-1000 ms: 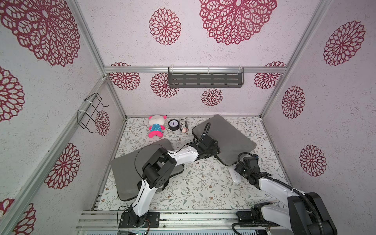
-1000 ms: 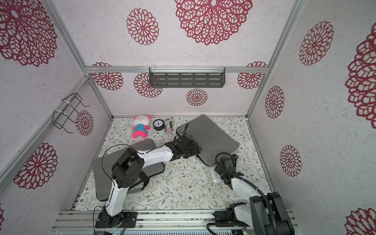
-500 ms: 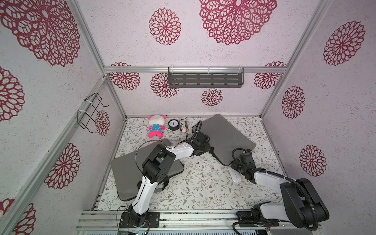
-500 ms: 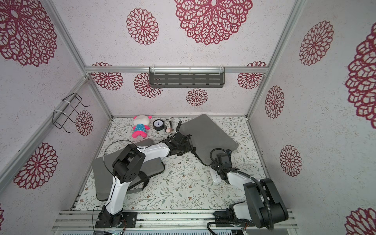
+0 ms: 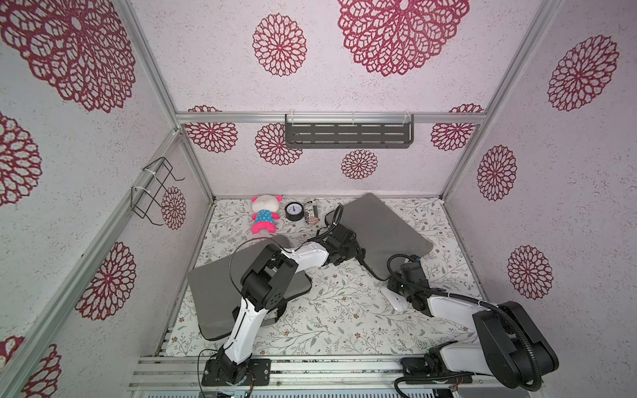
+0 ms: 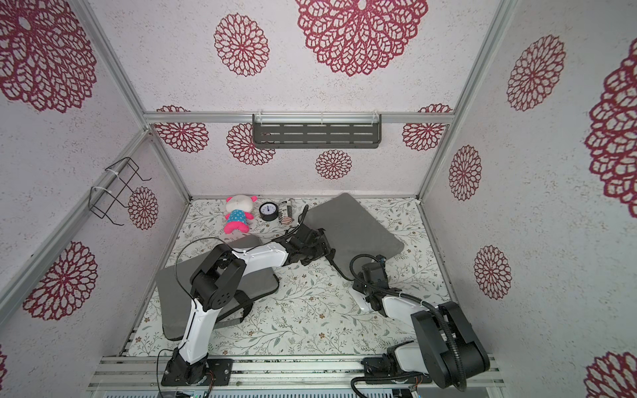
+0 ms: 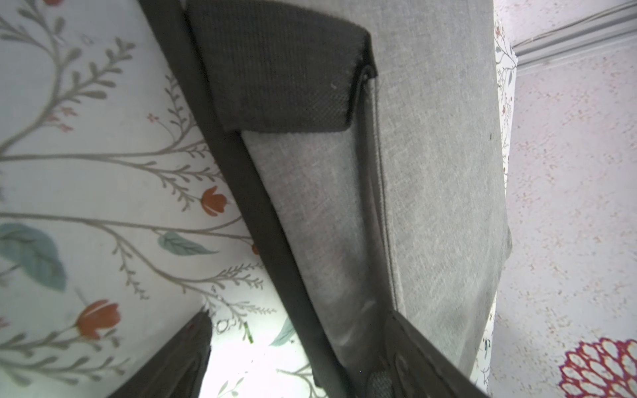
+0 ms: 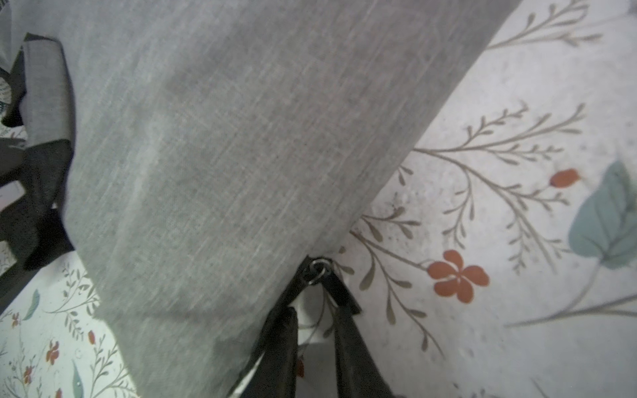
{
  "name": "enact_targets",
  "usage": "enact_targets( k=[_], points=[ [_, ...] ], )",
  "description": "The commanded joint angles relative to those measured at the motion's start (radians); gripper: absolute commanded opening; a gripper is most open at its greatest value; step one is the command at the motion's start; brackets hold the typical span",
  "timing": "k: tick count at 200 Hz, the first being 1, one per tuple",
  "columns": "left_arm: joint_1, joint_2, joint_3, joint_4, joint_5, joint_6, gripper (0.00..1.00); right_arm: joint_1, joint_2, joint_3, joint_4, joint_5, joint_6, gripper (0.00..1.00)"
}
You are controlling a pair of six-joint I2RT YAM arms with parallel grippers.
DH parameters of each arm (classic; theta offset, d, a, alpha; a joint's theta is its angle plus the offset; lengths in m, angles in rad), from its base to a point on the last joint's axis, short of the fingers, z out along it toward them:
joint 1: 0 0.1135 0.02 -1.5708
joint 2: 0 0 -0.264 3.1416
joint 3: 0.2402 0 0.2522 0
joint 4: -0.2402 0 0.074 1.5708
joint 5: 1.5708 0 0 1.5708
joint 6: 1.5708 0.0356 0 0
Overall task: Put the mouse into the laptop bag
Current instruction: Adjust the zippered laptop bag at the center of the board, then unzip the zipper on the zippered laptop bag.
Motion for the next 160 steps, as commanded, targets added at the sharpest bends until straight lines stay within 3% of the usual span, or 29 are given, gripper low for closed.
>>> enact_targets(
  k=[1,27,45,80,120,160],
  points=[
    [-0.021,-0.039,-0.025,0.008,0.024,-0.003,0.82,0.008,-0.031,-0.016,-0.052,0.015,0.015,0.20],
    [-0.034,-0.045,-0.023,0.012,0.024,-0.001,0.82,0.007,-0.053,-0.005,-0.105,0.067,0.030,0.19],
    [-0.041,-0.049,-0.023,0.013,0.024,-0.001,0.82,0.008,-0.063,0.019,-0.168,0.129,0.054,0.35],
    [-0.053,-0.055,-0.017,0.016,0.026,-0.005,0.83,0.008,-0.055,0.048,-0.199,0.186,0.057,0.44],
    [-0.064,-0.037,0.016,0.017,0.032,-0.003,0.81,0.007,0.042,0.070,-0.041,0.079,-0.018,0.50],
    [-0.063,-0.025,0.040,0.006,0.025,0.005,0.80,0.010,0.106,0.098,0.038,0.040,-0.059,0.48]
  ],
)
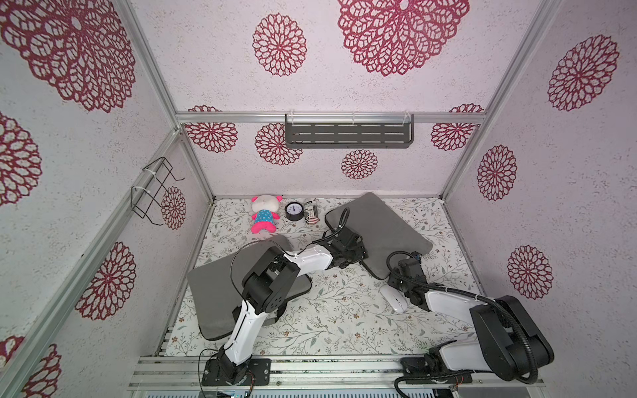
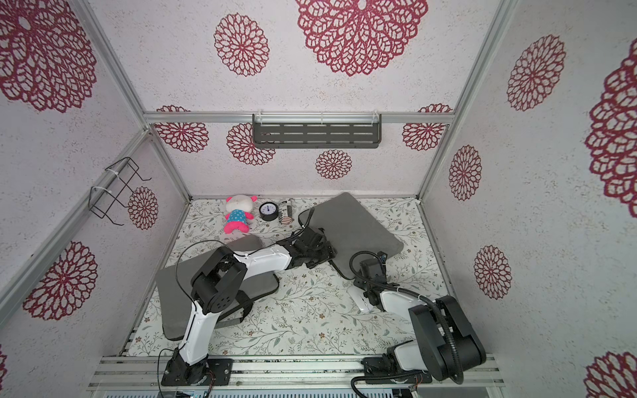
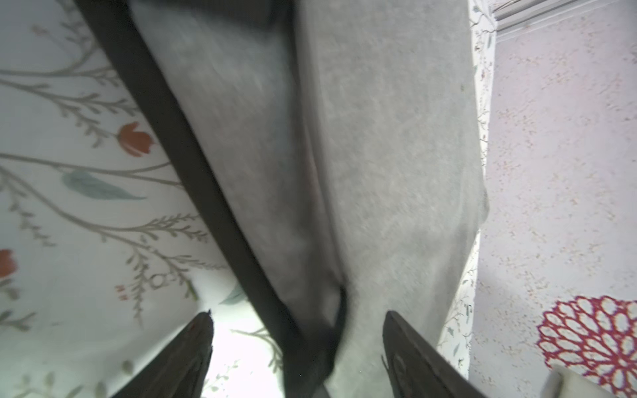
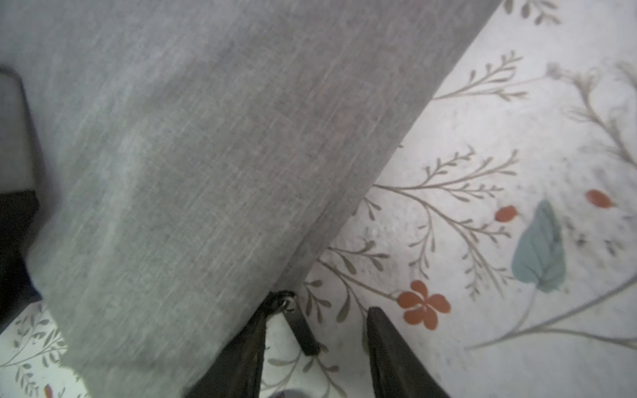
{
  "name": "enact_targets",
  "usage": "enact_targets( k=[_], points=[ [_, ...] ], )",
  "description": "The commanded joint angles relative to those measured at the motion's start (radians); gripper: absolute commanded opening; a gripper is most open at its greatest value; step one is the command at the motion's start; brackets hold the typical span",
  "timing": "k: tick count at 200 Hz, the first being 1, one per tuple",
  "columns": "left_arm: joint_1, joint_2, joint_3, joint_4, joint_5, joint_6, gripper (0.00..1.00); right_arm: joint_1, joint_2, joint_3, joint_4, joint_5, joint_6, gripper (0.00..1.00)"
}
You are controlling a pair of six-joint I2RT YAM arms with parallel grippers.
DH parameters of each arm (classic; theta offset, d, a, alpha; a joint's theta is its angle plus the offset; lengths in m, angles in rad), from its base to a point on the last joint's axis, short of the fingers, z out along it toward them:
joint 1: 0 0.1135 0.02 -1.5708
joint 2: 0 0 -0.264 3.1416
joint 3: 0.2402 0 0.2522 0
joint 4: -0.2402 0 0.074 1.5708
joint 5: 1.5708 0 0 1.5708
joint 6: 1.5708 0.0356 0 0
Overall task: Put the mouse into the laptop bag
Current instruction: Unzip the zipper on the zippered laptop bag.
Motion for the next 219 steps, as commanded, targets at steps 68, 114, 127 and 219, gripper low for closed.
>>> enact_targets(
  k=[68,114,127,219],
  points=[
    [-0.007,-0.003,0.033,-0.006,0.006,0.012,0.80,0.006,0.120,0.052,0.069,-0.028,-0.045,0.02],
    [-0.006,0.033,0.047,0.019,0.029,-0.003,0.72,0.008,0.047,0.018,0.023,-0.010,-0.014,0.00],
    [-0.008,0.047,0.062,0.022,0.031,-0.005,0.68,0.016,0.019,0.002,0.016,-0.021,-0.012,0.00],
    [-0.046,0.163,0.219,0.031,0.048,-0.038,0.30,0.138,-0.191,-0.047,0.001,-0.128,0.041,0.00]
  ],
)
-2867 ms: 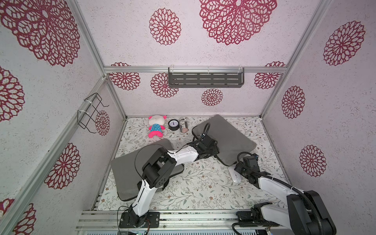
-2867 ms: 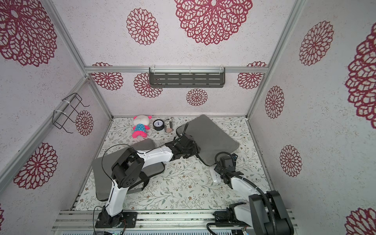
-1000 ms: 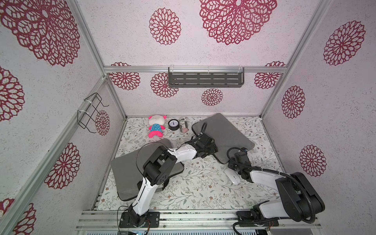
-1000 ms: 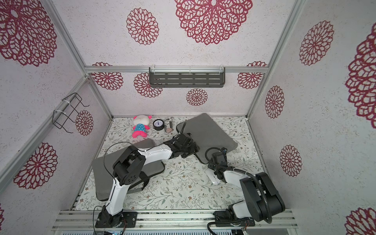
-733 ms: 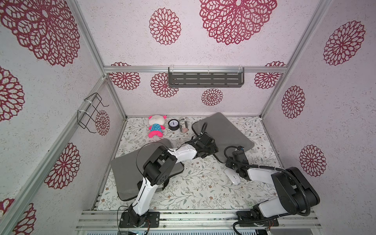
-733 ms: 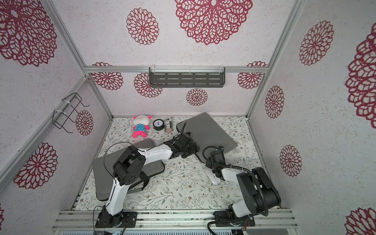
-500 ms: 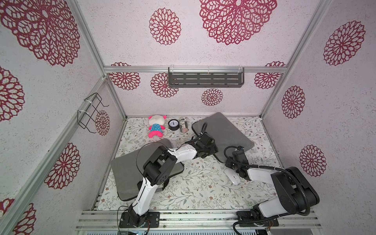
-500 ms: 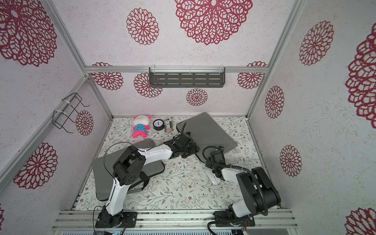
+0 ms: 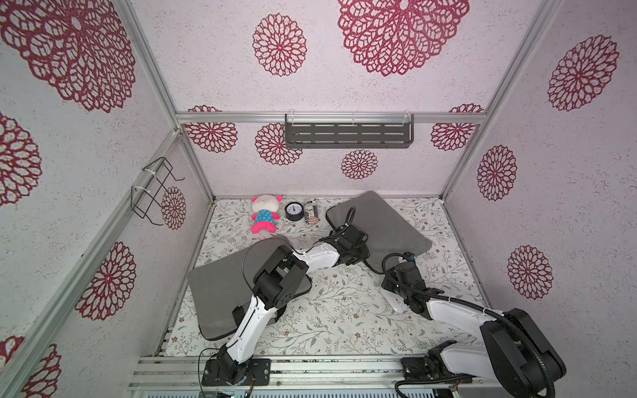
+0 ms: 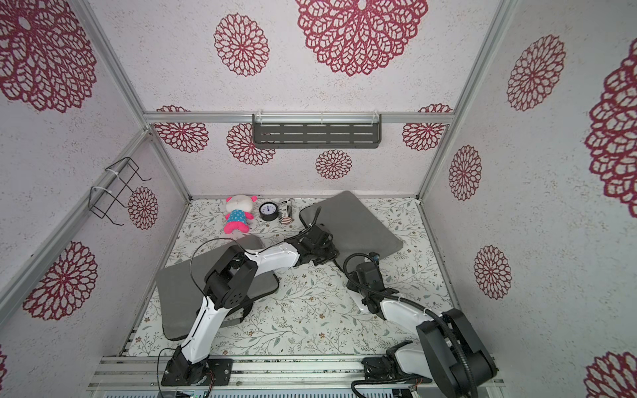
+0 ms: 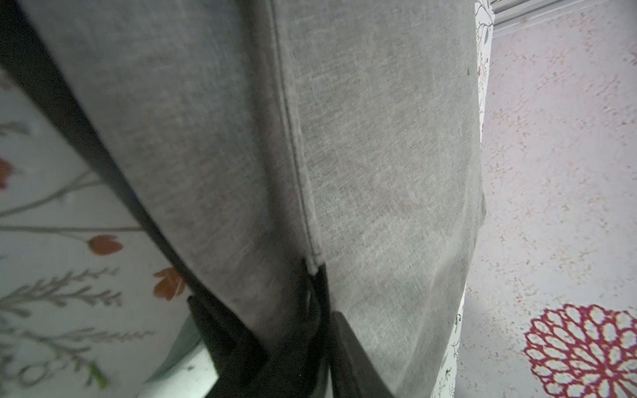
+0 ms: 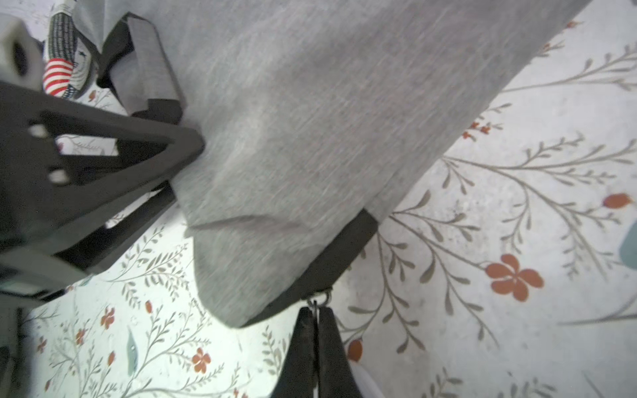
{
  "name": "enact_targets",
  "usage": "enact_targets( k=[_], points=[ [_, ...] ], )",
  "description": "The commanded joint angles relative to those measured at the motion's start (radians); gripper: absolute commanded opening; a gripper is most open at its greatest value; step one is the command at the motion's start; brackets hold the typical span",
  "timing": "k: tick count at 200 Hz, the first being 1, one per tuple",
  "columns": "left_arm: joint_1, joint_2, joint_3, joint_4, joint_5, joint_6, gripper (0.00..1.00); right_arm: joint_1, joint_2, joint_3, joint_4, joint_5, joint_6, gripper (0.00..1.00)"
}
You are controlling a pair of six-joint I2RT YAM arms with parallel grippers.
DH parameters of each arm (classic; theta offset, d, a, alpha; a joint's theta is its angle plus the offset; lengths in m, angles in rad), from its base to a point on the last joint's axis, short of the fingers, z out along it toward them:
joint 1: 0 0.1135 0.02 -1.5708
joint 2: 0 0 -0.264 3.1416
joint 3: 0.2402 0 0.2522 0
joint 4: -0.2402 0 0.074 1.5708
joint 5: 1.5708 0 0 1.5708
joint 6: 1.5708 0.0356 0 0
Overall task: Put the mouse into the laptop bag
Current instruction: Unzip the zipper on the zippered laptop bag.
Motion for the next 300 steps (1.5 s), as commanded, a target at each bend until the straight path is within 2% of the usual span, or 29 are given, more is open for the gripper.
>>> enact_targets(
  k=[1,28,59,116,140,155,175,192,206,216,237,258,275,300],
  points=[
    [-0.039,0.029,0.059,0.048,0.008,-0.007,0.30,0.036,-0.050,0.006,-0.004,-0.071,0.033,0.00],
    [-0.067,0.046,0.098,0.061,0.000,-0.015,0.26,0.050,-0.056,-0.010,0.020,-0.103,0.076,0.00],
    [-0.084,0.059,0.121,0.124,-0.002,-0.034,0.26,0.050,-0.069,-0.023,-0.025,-0.048,0.108,0.00],
    [-0.135,0.055,0.165,0.175,-0.047,-0.023,0.58,0.024,-0.043,-0.018,-0.021,-0.051,0.154,0.00],
    [-0.113,-0.026,0.072,0.224,-0.080,-0.012,0.82,-0.010,-0.014,-0.023,0.029,-0.106,0.151,0.00],
    [-0.086,-0.094,-0.025,0.299,-0.074,-0.003,0.89,-0.028,-0.001,-0.022,0.029,-0.095,0.167,0.00],
    [-0.059,-0.194,-0.158,0.426,-0.092,0.044,0.89,-0.076,0.016,-0.021,-0.008,-0.067,0.220,0.00],
    [-0.046,-0.288,-0.292,0.541,-0.149,0.115,0.90,-0.150,0.031,-0.050,0.055,-0.147,0.223,0.00],
    [-0.040,-0.345,-0.355,0.540,-0.226,0.185,0.89,-0.218,0.034,-0.067,0.069,-0.196,0.228,0.00],
    [-0.037,-0.413,-0.390,0.546,-0.270,0.240,0.88,-0.259,0.029,-0.065,0.030,-0.186,0.234,0.00],
    [-0.026,-0.439,-0.430,0.544,-0.339,0.292,0.86,-0.316,-0.006,-0.048,-0.043,-0.153,0.192,0.00],
    [0.031,-0.388,-0.386,0.469,-0.263,0.232,0.90,-0.361,-0.041,-0.013,-0.145,-0.088,0.168,0.00],
    [0.087,-0.285,-0.335,0.455,-0.128,0.166,0.86,-0.427,-0.054,0.006,-0.195,-0.091,0.143,0.00],
    [0.135,-0.199,-0.293,0.421,-0.105,0.117,0.86,-0.527,-0.076,0.011,-0.247,-0.090,0.114,0.00]
  ],
)
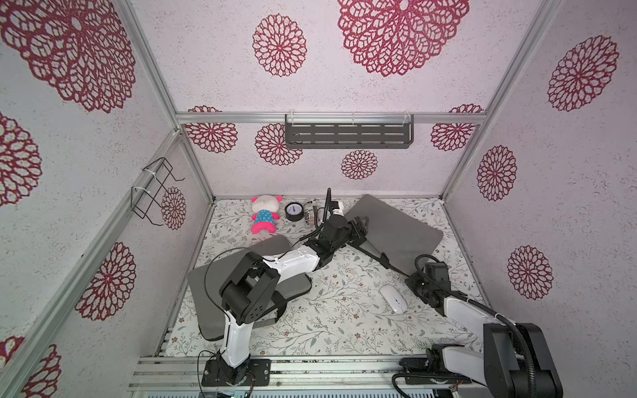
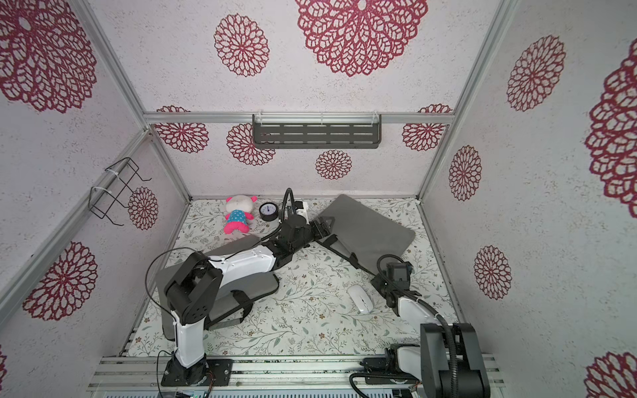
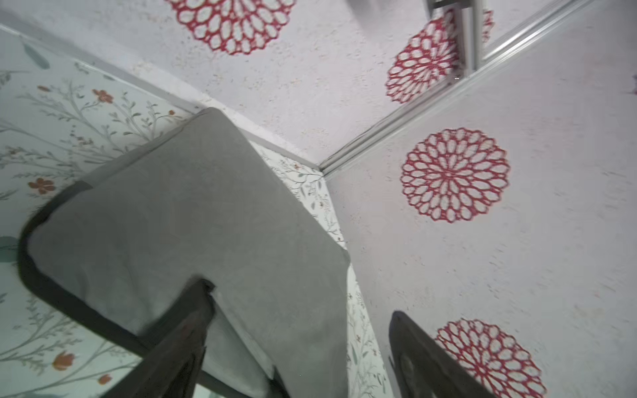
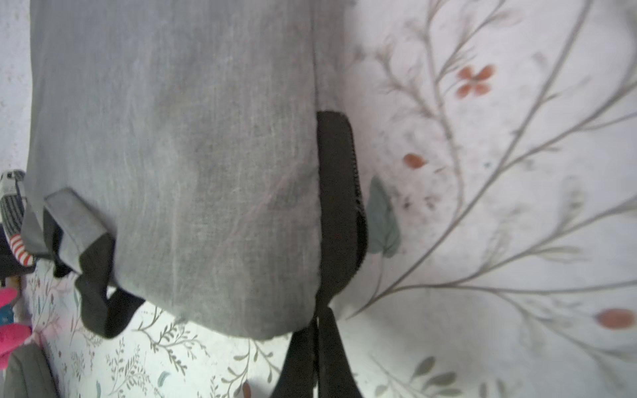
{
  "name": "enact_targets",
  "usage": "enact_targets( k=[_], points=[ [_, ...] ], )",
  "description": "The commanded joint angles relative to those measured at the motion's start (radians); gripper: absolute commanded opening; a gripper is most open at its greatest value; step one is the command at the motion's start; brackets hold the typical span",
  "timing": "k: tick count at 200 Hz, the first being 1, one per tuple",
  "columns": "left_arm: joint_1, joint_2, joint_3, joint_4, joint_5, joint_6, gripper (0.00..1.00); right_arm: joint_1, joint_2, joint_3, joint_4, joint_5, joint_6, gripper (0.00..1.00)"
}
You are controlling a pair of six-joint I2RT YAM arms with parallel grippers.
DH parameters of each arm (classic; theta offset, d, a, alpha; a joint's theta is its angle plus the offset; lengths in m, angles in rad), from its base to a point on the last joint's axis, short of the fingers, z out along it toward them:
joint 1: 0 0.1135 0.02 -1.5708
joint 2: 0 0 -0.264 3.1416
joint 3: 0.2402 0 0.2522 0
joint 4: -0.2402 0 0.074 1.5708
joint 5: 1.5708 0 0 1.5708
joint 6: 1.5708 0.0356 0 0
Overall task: Put the mouse into the laptop bag
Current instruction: Unzip the zipper on the zippered laptop bag.
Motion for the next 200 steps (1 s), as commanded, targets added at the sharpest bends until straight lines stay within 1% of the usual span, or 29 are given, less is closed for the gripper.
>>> enact_targets(
  k=[1,19,35,45,77,95,103,114,129,144,155,175,200],
  points=[
    [0.050,0.093,0.028,-0.092,0.061,-0.051,0.86,-0.082,-0.036,0.022,-0.108,0.069,-0.042,0.00],
    [0.066,0.150,0.095,-0.178,0.046,-0.037,0.89,-0.121,-0.049,0.025,-0.129,0.069,-0.065,0.00],
    [0.079,0.202,0.155,-0.237,0.066,-0.048,0.90,-0.132,-0.052,0.028,-0.136,0.068,-0.078,0.00],
    [0.088,0.227,0.174,-0.244,0.086,-0.060,0.89,-0.137,-0.049,0.031,-0.143,0.066,-0.093,0.00],
    [0.091,0.257,0.181,-0.233,0.099,-0.074,0.90,-0.149,-0.061,0.032,-0.161,0.070,-0.117,0.00],
    [0.090,0.271,0.181,-0.204,0.130,-0.090,0.85,-0.149,-0.075,0.030,-0.170,0.058,-0.125,0.00],
    [0.090,0.277,0.183,-0.191,0.140,-0.097,0.80,-0.150,-0.083,0.026,-0.167,0.049,-0.127,0.00],
    [0.088,0.287,0.188,-0.182,0.152,-0.106,0.69,-0.149,-0.095,0.018,-0.159,0.029,-0.129,0.00],
    [0.088,0.304,0.198,-0.174,0.168,-0.120,0.49,-0.148,-0.108,0.009,-0.152,0.003,-0.123,0.00],
    [0.085,0.315,0.202,-0.162,0.179,-0.131,0.34,-0.147,-0.110,0.001,-0.143,-0.030,-0.115,0.00],
    [0.081,0.315,0.200,-0.159,0.176,-0.137,0.24,-0.147,-0.112,-0.004,-0.139,-0.054,-0.109,0.00],
    [0.070,0.305,0.192,-0.155,0.153,-0.130,0.15,-0.134,-0.126,-0.019,-0.123,-0.085,-0.090,0.00],
    [0.053,0.295,0.188,-0.157,0.136,-0.123,0.08,-0.104,-0.142,-0.033,-0.116,-0.098,-0.065,0.00]
  ],
)
